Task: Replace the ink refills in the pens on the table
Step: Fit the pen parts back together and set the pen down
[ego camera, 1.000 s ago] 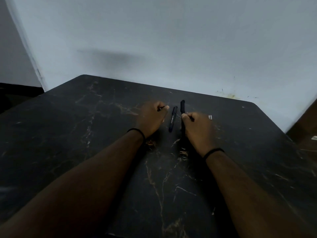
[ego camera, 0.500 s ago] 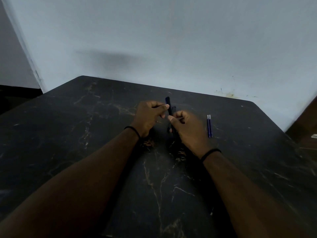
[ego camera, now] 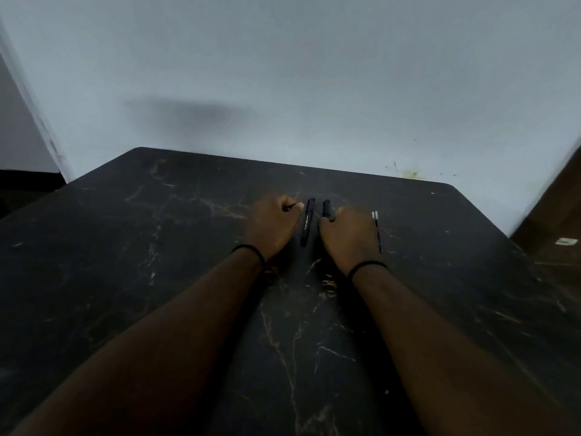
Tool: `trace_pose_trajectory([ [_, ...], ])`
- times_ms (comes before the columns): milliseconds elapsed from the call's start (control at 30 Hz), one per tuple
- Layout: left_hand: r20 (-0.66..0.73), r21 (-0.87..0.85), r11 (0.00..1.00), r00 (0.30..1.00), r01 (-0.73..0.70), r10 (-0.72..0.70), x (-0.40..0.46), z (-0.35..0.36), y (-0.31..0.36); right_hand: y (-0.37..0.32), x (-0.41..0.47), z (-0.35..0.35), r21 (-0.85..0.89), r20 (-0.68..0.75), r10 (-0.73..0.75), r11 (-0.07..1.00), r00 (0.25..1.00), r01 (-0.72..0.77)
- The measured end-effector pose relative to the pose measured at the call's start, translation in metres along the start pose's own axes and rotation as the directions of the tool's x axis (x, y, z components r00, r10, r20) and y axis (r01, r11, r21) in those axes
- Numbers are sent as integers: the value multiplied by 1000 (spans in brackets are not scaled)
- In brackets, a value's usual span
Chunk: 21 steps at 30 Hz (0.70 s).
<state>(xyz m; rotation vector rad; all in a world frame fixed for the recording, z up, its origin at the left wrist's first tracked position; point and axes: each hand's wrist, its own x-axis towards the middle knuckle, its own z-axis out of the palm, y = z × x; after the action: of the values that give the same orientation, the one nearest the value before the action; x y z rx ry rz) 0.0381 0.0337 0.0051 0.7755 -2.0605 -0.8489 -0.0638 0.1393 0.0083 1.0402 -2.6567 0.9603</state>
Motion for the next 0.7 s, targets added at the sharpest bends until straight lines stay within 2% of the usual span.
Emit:
trace_pose_trajectory([
  [233, -11, 20, 1000, 1000, 18, -18, 2, 2, -1, -12, 7, 7, -145, -17, -44, 989, 999, 41],
  [467, -9, 67, 998, 1000, 23, -22, 3, 2, -2, -12, 8, 10, -157, -37, -52, 987, 998, 45],
  [700, 13, 78, 997, 1000, 11, -12, 1, 2, 0, -9, 9, 10, -112, 6, -43, 993, 999, 44],
])
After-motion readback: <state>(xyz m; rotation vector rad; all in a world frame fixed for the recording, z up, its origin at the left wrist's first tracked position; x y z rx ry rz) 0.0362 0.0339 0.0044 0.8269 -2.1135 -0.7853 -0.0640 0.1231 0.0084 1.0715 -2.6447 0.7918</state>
